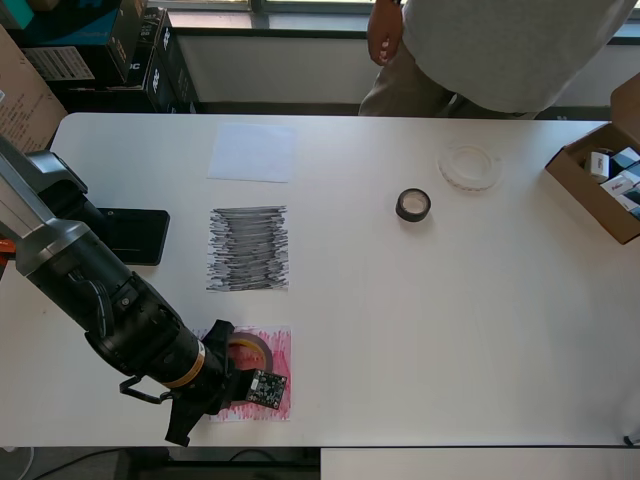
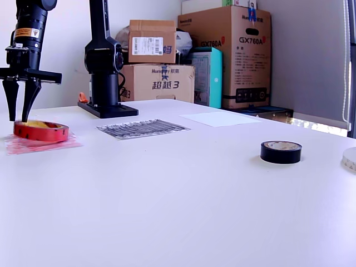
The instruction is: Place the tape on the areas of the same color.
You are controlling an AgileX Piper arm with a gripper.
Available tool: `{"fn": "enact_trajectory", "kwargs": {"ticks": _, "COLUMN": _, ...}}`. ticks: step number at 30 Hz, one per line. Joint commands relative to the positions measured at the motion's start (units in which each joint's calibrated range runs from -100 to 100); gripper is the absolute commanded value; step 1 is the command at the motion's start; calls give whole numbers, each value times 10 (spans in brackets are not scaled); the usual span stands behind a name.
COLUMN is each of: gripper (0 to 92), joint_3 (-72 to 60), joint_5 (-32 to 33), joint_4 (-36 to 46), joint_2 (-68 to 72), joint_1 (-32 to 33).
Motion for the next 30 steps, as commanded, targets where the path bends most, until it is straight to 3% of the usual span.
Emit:
{"fn": "enact_trajectory", "kwargs": {"ticks": 1, "gripper": 359, "joint_3": 5, "joint_5": 2, "joint_4": -4, "joint_2": -3, "joint_1": -3}}
{"fn": "enact_trajectory", "kwargs": {"ticks": 8, "gripper": 475, "joint_3": 5, "joint_5": 2, "joint_4": -4, "joint_2": -3, "joint_1": -3}}
{"fn": "enact_trajectory", "kwargs": {"ticks": 16, "gripper": 477, "joint_3": -8, "joint_5": 3, "joint_4": 5, "joint_2": -27, "joint_1": -5}}
{"fn": "enact_trajectory", "kwargs": {"ticks": 22, "gripper": 477, "joint_3": -16, "joint_5": 39, "joint_4": 13, "joint_2": -146, "joint_1": -3}}
{"fn": "enact_trajectory", "kwargs": {"ticks": 26, "gripper": 477, "joint_3": -65, "joint_5": 73, "joint_4": 104, "joint_2": -201, "joint_1": 44}}
{"fn": "enact_trajectory", "kwargs": {"ticks": 30, "gripper": 477, "joint_3": -167, "joint_5": 148, "joint_4": 218, "joint_2": -201, "joint_1": 122}}
